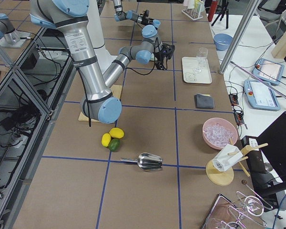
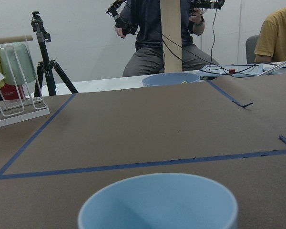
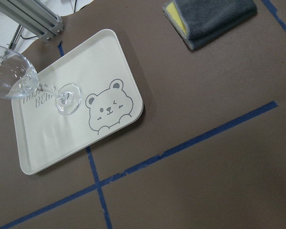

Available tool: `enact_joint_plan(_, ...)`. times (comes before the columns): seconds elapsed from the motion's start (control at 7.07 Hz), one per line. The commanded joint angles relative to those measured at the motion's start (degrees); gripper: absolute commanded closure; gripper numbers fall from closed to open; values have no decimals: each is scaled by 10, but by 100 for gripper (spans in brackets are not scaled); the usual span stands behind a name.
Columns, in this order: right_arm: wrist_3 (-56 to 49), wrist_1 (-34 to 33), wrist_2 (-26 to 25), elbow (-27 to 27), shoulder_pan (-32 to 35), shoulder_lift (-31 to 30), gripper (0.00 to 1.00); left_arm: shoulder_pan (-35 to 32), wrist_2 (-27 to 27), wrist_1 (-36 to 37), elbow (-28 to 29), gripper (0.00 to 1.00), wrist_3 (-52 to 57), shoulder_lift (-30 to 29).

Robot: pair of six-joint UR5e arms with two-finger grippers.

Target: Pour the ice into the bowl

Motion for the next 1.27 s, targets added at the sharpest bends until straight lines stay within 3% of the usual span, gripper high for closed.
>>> enact_joint_plan(0.0, 2, 0, 0, 1, 0, 0, 0, -2, -40, -2, -11, 0, 12, 8)
enact_joint_plan(0.57, 5, 1, 3, 2, -1, 0, 0, -7, -236, -2, -132, 0, 129, 136)
enact_joint_plan(0.85, 6, -1, 7, 6, -2, 0, 0, -28, -408, -2, -173, 0, 271, 187)
enact_joint_plan(1.13, 17, -30, 5, 1, -31, 33, 0, -184, -615, 4, -167, 0, 415, 200)
